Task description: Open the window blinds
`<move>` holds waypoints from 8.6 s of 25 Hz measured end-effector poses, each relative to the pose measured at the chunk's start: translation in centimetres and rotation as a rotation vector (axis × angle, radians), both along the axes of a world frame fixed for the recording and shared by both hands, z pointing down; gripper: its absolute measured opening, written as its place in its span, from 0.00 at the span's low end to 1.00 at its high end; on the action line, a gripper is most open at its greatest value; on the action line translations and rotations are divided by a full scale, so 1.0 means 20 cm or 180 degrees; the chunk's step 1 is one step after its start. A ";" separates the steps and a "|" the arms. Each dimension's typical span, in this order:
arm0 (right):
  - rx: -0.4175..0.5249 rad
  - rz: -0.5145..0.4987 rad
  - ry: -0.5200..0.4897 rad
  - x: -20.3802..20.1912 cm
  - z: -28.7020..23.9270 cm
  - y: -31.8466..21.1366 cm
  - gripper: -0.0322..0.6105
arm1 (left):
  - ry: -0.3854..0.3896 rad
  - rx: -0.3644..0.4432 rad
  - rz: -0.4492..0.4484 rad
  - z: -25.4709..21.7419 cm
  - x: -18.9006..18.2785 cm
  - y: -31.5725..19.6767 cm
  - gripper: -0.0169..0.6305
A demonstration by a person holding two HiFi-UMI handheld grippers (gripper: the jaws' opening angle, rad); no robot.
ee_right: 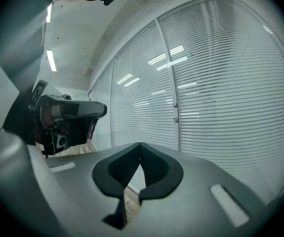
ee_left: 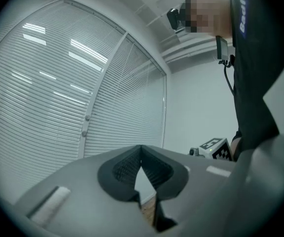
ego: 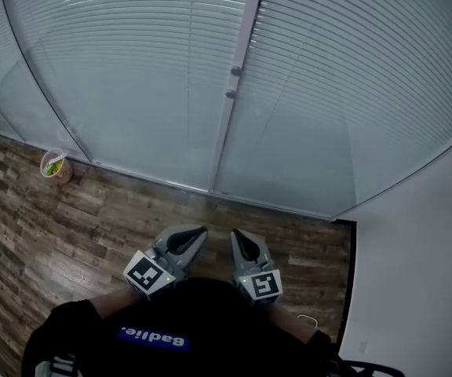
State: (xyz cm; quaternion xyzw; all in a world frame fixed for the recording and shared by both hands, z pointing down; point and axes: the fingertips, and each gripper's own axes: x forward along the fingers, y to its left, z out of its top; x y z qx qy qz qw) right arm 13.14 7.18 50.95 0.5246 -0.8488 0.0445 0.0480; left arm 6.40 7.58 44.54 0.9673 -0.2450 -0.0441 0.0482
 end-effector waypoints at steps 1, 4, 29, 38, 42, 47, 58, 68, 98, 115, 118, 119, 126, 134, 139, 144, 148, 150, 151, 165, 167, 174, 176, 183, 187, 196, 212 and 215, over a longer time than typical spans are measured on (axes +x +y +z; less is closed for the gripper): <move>-0.0002 0.0031 0.0016 0.00 0.00 -0.04 0.05 | 0.0003 -0.0003 0.0035 0.00 0.00 -0.04 0.03; -0.0004 0.0112 0.0072 -0.03 -0.03 -0.15 0.05 | 0.0017 -0.0012 0.0124 -0.02 -0.03 -0.17 0.03; -0.0163 0.0808 0.0260 -0.08 -0.08 -0.97 0.05 | 0.0141 -0.0092 0.0379 0.01 -0.23 -1.05 0.03; -0.0077 0.0645 0.0263 -0.02 -0.15 -1.12 0.06 | 0.0089 -0.0055 0.0177 -0.02 -0.20 -1.12 0.03; -0.0037 0.0533 0.0202 0.04 -0.12 -1.17 0.07 | 0.0043 -0.0011 0.0093 -0.02 -0.15 -1.12 0.03; 0.0014 0.0427 0.0150 0.09 -0.08 -1.24 0.10 | 0.0006 -0.0007 -0.0053 0.03 -0.11 -1.15 0.03; 0.0122 0.0266 0.0164 0.11 -0.14 -1.37 0.13 | -0.0055 -0.0018 -0.0240 0.03 -0.10 -1.17 0.03; 0.0276 0.0327 0.0268 0.15 -0.24 -1.53 0.18 | -0.0084 -0.0022 -0.0269 0.07 -0.12 -1.16 0.03; 0.0665 0.1020 0.1211 0.18 -0.44 -1.94 0.27 | -0.0220 -0.0005 -0.0310 0.11 -0.23 -1.18 0.03; 0.1135 0.0953 0.3258 0.16 -0.42 -1.98 0.27 | -0.0149 -0.0054 -0.0311 0.13 -0.28 -1.18 0.03; 0.1246 0.0908 0.3627 0.16 -0.42 -1.98 0.27 | -0.0145 -0.0072 -0.0292 0.15 -0.27 -1.18 0.03; 0.1285 0.0889 0.3740 0.16 -0.42 -1.99 0.27 | -0.0147 -0.0071 -0.0281 0.16 -0.27 -1.18 0.03; 0.1404 0.0826 0.4050 0.15 -0.42 -2.00 0.24 | -0.0102 -0.0103 -0.0301 0.15 -0.25 -1.18 0.03; 0.1215 0.0940 0.3352 0.14 -0.45 -1.99 0.25 | -0.0137 -0.0121 -0.0306 0.16 -0.27 -1.17 0.03; 0.1070 0.1019 0.2802 0.15 -0.48 -1.99 0.25 | -0.0140 -0.0112 -0.0333 0.13 -0.28 -1.17 0.03; 0.0986 0.1054 0.2525 0.17 -0.45 -2.00 0.25 | -0.0157 -0.0130 -0.0346 0.17 -0.28 -1.18 0.03; 0.0925 0.1067 0.2370 0.17 -0.46 -2.00 0.25 | -0.0163 -0.0136 -0.0349 0.16 -0.29 -1.18 0.03; 0.0890 0.1074 0.2278 0.17 -0.46 -2.00 0.25 | -0.0165 -0.0127 -0.0347 0.15 -0.29 -1.18 0.03; 0.0869 0.1076 0.2223 0.17 -0.46 -2.00 0.25 | -0.0165 -0.0122 -0.0347 0.15 -0.29 -1.18 0.03; 0.1379 0.0457 0.4272 0.11 -0.43 -1.94 0.29 | -0.0137 -0.0170 -0.0314 0.16 -0.28 -1.17 0.03; 0.1439 0.0344 0.4703 0.11 -0.40 -1.96 0.29 | -0.0132 -0.0164 -0.0303 0.16 -0.27 -1.17 0.03; 0.1440 0.0381 0.4985 0.18 -0.40 -1.99 0.25 | -0.0113 -0.0196 -0.0310 0.18 -0.24 -1.17 0.03; 0.1441 0.0410 0.4942 0.18 -0.39 -1.99 0.25 | -0.0094 -0.0217 -0.0316 0.19 -0.24 -1.17 0.03; 0.1277 0.0574 0.4353 0.17 -0.42 -1.99 0.25 | -0.0107 -0.0234 -0.0326 0.19 -0.25 -1.17 0.03; 0.1189 0.0658 0.4017 0.17 -0.40 -2.00 0.25 | -0.0127 -0.0237 -0.0318 0.22 -0.25 -1.18 0.03; 0.1007 0.0826 0.3349 0.16 -0.45 -1.99 0.25 | -0.0148 -0.0225 -0.0271 0.19 -0.25 -1.16 0.03; 0.0611 0.1033 0.1869 0.19 -0.47 -2.00 0.24 | -0.0118 -0.0224 -0.0343 0.19 -0.28 -1.17 0.03; 0.0502 0.1053 0.1558 0.20 -0.47 -2.00 0.24 | -0.0116 -0.0234 -0.0343 0.19 -0.29 -1.17 0.03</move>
